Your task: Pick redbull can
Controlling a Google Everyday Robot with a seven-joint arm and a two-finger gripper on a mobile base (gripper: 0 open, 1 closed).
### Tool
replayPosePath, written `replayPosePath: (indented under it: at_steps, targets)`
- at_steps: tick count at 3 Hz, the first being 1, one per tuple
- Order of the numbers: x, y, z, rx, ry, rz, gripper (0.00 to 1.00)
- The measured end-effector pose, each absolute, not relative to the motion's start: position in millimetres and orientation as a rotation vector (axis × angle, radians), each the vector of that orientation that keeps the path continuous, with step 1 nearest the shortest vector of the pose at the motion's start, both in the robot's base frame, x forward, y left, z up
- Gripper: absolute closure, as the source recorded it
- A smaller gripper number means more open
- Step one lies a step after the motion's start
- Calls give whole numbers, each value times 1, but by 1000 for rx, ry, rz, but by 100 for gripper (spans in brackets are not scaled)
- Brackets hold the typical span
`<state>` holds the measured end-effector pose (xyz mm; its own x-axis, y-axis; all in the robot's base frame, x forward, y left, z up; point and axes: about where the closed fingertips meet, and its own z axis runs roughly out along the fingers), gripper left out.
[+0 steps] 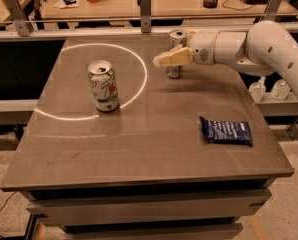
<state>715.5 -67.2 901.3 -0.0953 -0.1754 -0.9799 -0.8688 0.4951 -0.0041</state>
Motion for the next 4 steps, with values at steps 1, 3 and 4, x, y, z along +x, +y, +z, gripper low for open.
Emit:
replayPosePath:
  at_steps: [1, 3, 4]
  targets:
    - [722, -64, 889, -918, 1585, 764, 18]
    - [722, -76, 884, -891, 1586, 758, 65]
    - [715, -104, 911, -879, 1571, 685, 87]
